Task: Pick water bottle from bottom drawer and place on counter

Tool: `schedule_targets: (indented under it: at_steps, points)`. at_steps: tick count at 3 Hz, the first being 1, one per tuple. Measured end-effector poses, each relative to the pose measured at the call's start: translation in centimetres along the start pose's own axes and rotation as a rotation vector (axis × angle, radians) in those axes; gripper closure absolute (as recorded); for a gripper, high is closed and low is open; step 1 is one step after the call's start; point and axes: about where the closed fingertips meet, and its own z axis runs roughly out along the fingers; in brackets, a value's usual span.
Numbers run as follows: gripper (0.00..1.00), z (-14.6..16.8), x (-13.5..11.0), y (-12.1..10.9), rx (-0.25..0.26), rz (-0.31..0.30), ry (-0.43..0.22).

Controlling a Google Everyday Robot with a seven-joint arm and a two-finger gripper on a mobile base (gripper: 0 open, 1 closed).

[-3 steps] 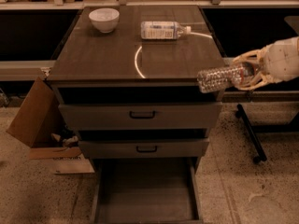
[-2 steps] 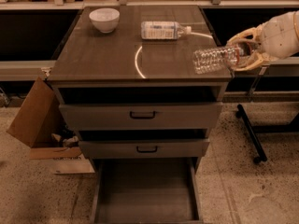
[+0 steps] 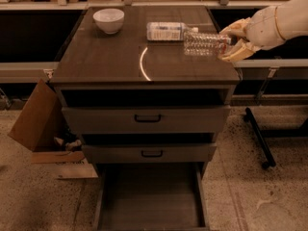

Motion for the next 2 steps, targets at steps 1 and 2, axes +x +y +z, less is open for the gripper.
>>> schedule_targets:
  at_steps: [1, 2]
  points:
    - [1.0, 0.0, 0.0, 0.0, 0.0, 0.0, 0.0]
    - [1.0, 3.2, -0.3, -1.8, 0.021, 0.08, -0.006]
